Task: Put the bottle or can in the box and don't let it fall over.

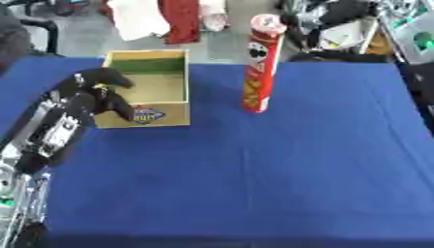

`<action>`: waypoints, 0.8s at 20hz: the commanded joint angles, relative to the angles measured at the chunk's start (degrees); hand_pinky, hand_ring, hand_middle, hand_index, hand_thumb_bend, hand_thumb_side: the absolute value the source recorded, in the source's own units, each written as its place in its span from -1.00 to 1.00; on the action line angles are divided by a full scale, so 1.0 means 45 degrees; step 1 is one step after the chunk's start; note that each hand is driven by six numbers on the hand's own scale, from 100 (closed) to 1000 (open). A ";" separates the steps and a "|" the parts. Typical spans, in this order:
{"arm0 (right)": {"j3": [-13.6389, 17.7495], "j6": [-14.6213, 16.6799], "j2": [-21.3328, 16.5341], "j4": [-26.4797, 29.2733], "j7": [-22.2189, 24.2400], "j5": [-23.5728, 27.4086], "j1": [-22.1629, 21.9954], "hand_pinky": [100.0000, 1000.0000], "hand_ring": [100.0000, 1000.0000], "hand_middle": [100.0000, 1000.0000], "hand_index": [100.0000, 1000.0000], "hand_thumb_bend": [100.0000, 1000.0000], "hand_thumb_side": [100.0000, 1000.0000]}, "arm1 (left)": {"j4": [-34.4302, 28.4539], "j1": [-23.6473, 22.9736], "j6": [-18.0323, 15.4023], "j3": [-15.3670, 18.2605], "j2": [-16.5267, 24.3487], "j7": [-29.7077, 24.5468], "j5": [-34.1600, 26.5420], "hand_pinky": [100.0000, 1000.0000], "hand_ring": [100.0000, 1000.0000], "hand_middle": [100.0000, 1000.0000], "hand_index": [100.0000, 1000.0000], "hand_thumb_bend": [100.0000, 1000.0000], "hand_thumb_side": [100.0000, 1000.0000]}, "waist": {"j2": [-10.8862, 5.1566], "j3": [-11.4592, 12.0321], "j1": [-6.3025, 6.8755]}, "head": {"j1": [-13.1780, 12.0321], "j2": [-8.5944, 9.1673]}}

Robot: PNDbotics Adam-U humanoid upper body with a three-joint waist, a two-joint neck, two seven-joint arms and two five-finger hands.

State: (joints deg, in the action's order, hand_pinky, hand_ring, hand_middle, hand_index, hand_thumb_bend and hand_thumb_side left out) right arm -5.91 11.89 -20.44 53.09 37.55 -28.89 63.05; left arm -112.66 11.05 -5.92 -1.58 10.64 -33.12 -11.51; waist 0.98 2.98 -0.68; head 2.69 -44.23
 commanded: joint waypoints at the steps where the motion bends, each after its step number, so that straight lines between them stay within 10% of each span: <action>1: 0.0493 0.0074 0.0275 -0.0764 0.0188 -0.1381 0.0667 1.00 0.98 0.88 1.00 0.15 -0.14 | -0.0187 0.0223 -0.0004 -0.0052 -0.0032 -0.0053 -0.0104 0.05 0.09 0.38 0.68 -1.00 0.25 | -0.0039 0.0075 0.0068 | 0.0243 0.0048; 16: 0.1742 -0.0414 0.0940 -0.2117 -0.1432 -0.3415 0.1687 1.00 0.97 0.86 1.00 0.20 -0.11 | -0.0221 0.0494 0.0061 -0.0144 -0.0207 -0.0163 -0.0195 0.05 0.09 0.38 0.68 -1.00 0.25 | 0.0195 0.0508 0.0112 | 0.0814 0.0348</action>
State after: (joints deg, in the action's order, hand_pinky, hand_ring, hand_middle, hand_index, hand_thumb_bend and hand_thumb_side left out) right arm 1.16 10.36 -15.58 43.57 31.91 -43.54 68.84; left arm -112.67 12.26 -5.61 -2.09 9.55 -33.64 -11.99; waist 2.29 5.26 -0.30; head 6.09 -43.35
